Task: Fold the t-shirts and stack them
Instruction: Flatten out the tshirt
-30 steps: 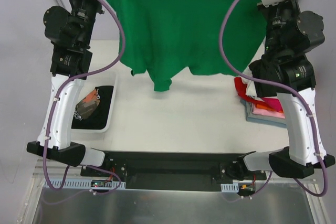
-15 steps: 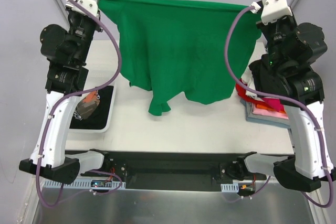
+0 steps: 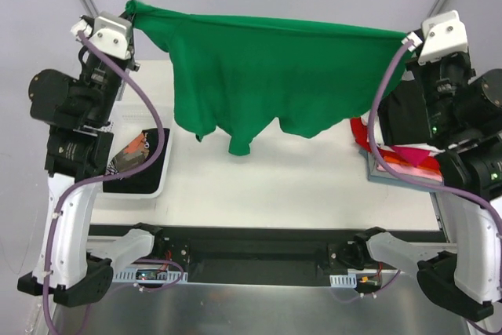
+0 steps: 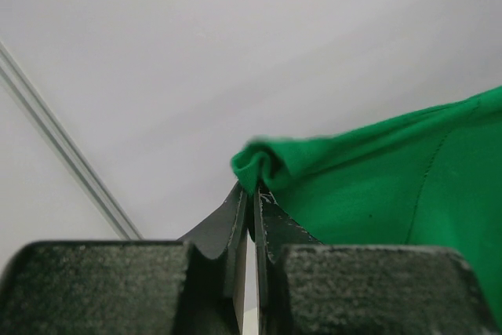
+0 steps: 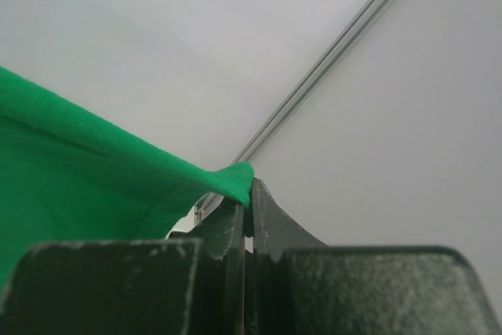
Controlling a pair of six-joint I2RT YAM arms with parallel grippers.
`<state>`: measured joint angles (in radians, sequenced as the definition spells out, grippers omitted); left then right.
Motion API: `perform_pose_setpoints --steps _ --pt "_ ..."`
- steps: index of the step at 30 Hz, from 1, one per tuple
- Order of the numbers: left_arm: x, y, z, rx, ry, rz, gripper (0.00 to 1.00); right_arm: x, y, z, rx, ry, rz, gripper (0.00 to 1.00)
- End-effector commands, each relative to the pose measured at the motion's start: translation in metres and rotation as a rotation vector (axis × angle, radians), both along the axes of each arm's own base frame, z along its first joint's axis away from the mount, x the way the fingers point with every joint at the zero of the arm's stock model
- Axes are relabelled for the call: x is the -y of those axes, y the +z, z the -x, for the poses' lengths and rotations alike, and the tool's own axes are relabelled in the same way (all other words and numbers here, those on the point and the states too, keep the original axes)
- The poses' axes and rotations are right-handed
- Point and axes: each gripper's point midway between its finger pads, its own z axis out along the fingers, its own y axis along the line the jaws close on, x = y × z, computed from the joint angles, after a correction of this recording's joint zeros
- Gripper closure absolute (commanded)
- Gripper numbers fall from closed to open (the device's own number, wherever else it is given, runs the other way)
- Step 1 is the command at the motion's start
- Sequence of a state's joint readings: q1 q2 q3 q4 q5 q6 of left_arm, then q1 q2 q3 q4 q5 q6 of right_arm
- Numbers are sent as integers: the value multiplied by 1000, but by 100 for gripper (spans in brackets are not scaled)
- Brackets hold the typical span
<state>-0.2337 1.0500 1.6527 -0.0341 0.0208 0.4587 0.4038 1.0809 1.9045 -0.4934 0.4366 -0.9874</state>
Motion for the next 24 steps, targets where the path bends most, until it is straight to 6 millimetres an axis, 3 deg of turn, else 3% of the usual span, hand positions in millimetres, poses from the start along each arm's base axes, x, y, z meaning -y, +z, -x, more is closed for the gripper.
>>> perform_pose_setpoints --steps 1,4,5,10,18,24 --pt "-101 25 63 95 467 46 100 88 25 92 145 -327 -157 99" --pt "-105 25 84 110 468 53 100 90 20 107 154 -300 -173 99" --pt "-106 20 88 98 468 60 100 93 20 118 170 -295 -186 99" --pt "-102 -5 112 59 415 84 100 83 5 129 143 -192 -213 99" --pt "-77 -71 121 -121 255 93 100 50 -50 121 -20 -9 -195 99" --pt "-47 -93 129 -201 79 90 100 31 -81 115 -120 79 -193 99"
